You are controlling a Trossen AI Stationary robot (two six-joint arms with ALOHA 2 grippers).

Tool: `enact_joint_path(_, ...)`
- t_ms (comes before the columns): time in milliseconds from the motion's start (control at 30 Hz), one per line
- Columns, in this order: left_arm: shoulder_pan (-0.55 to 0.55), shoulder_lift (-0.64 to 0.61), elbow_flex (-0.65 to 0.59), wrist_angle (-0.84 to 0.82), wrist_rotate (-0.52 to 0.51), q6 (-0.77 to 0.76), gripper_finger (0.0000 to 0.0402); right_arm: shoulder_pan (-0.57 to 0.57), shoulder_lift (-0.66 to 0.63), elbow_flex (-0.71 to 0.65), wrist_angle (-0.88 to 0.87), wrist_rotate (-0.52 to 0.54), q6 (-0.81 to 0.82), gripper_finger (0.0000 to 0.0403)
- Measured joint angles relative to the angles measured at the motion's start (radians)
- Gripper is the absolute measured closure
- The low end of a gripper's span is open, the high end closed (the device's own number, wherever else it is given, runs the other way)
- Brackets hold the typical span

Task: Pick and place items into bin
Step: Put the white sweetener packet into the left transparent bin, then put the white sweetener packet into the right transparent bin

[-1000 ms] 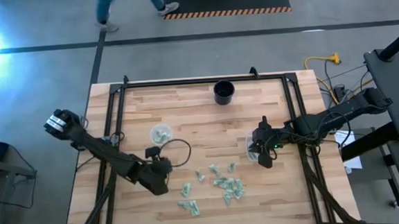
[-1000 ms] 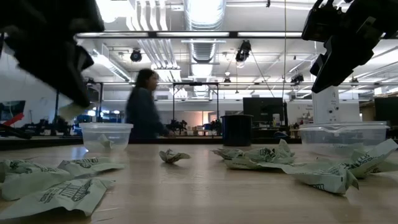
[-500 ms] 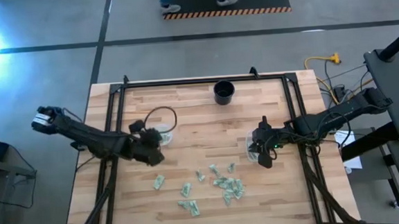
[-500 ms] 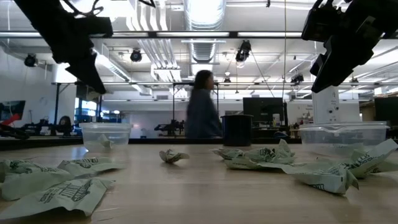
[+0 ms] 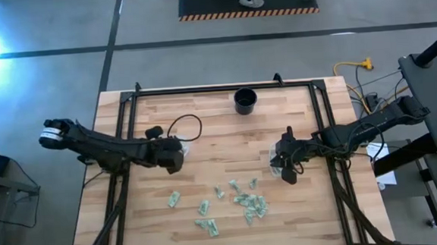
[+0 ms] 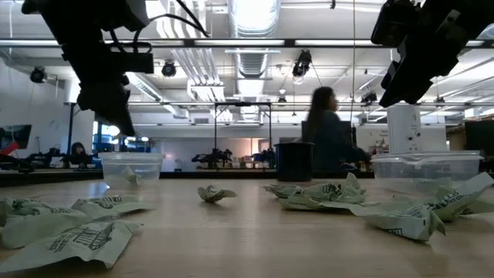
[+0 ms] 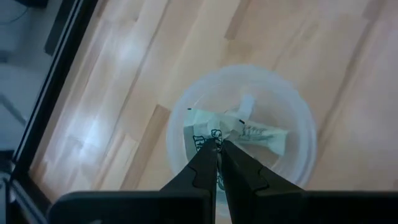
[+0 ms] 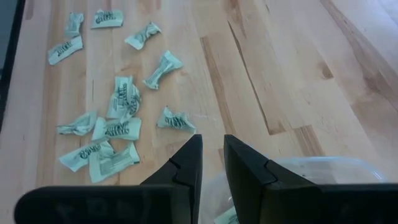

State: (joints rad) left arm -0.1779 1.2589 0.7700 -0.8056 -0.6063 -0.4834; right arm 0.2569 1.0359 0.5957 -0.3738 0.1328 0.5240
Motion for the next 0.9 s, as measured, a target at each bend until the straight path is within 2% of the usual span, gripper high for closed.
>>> enact_joint_path(200,0.002,0.021,0.000,0.038,0.002,0.075,0.0400,0.000,0.000,0.000,0.000,0.000,0.006,0.0344)
enact_joint_path(533,0.002,0.020,-0.012,0.037,0.001,0.091,0.0399,0.000,0.000,0.000,0.015,0.000,0.039,0.0344)
enact_joint_path(900,0.002,0.021,-0.012,0.038,-0.002,0.104,0.0328,0.000,0.000,0.000,0.023,0.000,0.053,0.0343)
